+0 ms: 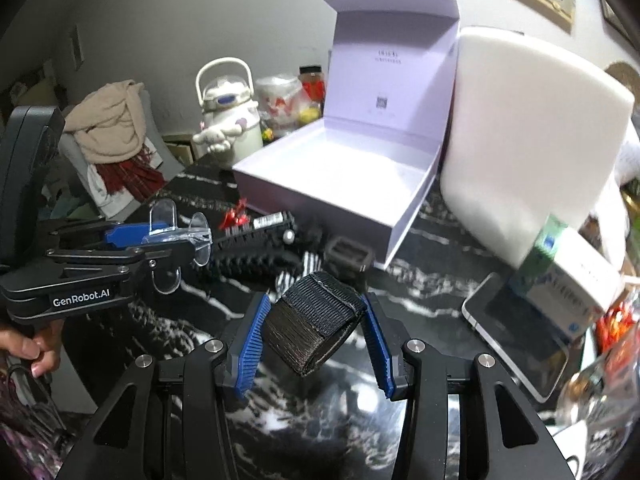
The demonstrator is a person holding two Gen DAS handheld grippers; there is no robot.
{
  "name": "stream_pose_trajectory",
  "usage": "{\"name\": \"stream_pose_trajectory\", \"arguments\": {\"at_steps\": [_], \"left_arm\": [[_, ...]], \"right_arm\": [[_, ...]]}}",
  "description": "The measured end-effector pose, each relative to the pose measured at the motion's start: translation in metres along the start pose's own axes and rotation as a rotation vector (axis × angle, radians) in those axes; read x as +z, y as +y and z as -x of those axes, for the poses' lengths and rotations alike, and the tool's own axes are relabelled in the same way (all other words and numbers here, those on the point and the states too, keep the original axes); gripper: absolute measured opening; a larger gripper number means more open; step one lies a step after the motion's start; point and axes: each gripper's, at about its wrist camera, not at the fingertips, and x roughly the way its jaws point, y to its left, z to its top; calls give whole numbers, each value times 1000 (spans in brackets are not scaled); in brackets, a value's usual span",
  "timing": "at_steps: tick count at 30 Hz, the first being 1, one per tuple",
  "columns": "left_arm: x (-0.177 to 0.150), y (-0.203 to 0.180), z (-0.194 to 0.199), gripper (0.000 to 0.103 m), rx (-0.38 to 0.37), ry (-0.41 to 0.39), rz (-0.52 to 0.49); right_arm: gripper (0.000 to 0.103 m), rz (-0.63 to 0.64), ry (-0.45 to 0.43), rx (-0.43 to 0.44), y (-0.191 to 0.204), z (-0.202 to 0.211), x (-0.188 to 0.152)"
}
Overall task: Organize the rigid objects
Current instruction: 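Lift the clear glasses and brown hair tie and carry both into the lavender box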
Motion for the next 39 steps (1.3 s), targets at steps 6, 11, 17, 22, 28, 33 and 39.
{"name": "stream_pose_trajectory", "arguments": {"at_steps": [6,11,17,22,28,33,39], "left_arm": [[16,-4,3,40,-2,-30,-22],[32,-11,2,40,-6,-51,-54],[51,-18,-3,40,-22,-59,-70],[66,-21,-10,40,-18,-61,-90],[83,-21,-21,40,-18,-62,-105],[99,-18,-32,40,-19,-60,-113],[118,-11,-49,40,-10,-56,-114]], "right_arm": [[46,20,-23,5,-3,3,18],[46,47,-36,7,-3,2,31],[46,64,-56,19,-6,1,50],[46,79,-79,6,-9,0,64],[46,82,-90,1,-18,-8,80],[46,80,-93,-4,-27,-19,94],[46,80,-93,-4,-36,-34,112]]}}
